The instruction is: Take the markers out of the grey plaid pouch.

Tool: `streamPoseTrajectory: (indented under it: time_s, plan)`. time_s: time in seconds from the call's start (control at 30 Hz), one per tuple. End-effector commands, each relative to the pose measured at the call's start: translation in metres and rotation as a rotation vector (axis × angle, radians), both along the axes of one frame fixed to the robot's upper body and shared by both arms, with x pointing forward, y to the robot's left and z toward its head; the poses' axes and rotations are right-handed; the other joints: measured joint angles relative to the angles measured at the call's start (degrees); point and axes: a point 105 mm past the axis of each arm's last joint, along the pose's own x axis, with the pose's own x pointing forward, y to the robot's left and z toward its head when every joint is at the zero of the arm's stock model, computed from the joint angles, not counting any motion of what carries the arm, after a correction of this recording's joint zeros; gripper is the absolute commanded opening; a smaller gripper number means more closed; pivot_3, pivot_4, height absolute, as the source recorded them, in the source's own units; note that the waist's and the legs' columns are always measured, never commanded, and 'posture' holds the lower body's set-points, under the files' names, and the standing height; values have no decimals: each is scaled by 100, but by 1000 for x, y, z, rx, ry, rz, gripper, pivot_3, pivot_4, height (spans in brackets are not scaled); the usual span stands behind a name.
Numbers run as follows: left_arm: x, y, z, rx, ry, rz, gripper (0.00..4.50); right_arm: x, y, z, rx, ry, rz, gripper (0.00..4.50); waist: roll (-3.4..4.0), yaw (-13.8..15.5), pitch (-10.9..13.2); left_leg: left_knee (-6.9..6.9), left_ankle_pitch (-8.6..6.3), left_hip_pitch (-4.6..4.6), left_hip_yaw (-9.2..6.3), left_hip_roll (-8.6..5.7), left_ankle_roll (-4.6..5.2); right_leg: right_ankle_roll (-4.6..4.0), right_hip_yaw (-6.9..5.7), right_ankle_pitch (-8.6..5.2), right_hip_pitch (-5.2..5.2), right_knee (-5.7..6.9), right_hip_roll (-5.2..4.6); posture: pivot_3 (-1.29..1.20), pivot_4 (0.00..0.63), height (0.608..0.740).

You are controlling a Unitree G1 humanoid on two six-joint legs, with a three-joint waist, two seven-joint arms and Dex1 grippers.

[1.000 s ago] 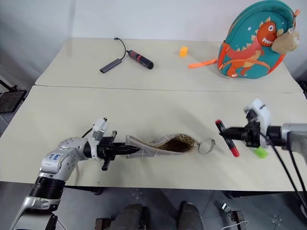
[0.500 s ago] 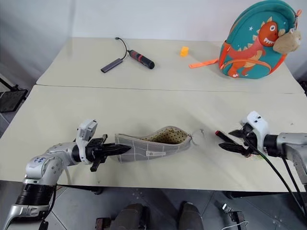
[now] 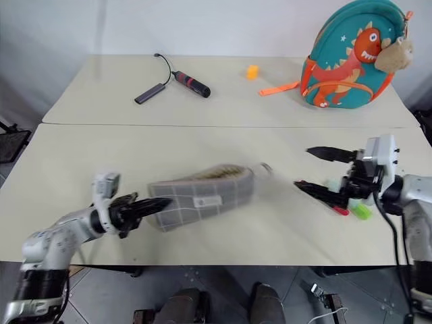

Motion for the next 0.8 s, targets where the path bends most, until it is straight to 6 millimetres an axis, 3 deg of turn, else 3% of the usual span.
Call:
streamPoseTrajectory:
  time_s: [0.03, 0.07, 0.17, 0.23, 0.33, 0.43, 0.63, 0.7, 0.8]
  plan:
    - [-5, 43, 11, -132, 76, 207, 0, -20, 18, -4, -22, -102, 109, 4469, -1, 3, 1, 0, 0, 0, -1, -2, 0, 0, 2, 0, 0, -1, -2, 0, 150, 740]
    - [-5, 48, 13, -155, 81, 245, 0, -21, 18, -6, -28, -115, 108, 4469, -4, 27, 2, 1, -1, 0, -2, -6, 2, 1, 4, 0, 2, 0, -7, 0, 150, 740]
    - [-17, 78, 15, -249, 89, 443, 0, -11, -7, -11, -46, -140, 1, 4469, -7, 76, 1, 12, -6, 2, -4, -18, 13, 8, 14, 4, 6, 0, -20, 0, 150, 740]
    - [-27, 107, 10, -292, 103, 624, 0, -12, -44, -14, -68, -120, -116, 4469, -9, 131, 1, 12, -9, 2, -5, -18, 14, 8, 12, 5, 8, -2, -21, 0, 150, 740]
    - [-38, 134, 6, -343, 129, 788, 0, -25, -67, -20, -85, -106, -192, 4469, -10, 155, 2, 9, -16, -3, -13, -19, 16, 4, 5, 3, 8, -4, -21, 0, 150, 740]
    - [-39, 138, 8, -401, 146, 821, 0, -36, -66, -34, -84, -85, -193, 4469, -11, 130, 1, 7, -17, 2, -8, -16, 14, 2, 5, 1, 13, -7, -14, 0, 150, 740]
    - [-28, 133, 7, -487, 210, 840, 0, -45, -37, -56, -86, -67, -105, 4469, -11, 96, 0, 8, -17, 28, 11, -9, 7, 2, 33, 1, 15, 7, -12, 0, 150, 740]
    - [-22, 132, 8, -454, 215, 870, 540, -43, -31, -69, -85, -48, -86, 4500, -16, 97, -3, 7, -18, 31, 15, -7, 5, 2, 36, 1, 15, 7, -9, 0, 150, 740]
    - [-21, 138, 6, -375, 212, 937, 1304, -38, -29, -71, -75, -51, -90, 4500, -16, 98, -4, 6, -20, 33, 20, -7, 4, 1, 39, 1, 14, 5, -7, 0, 150, 740]
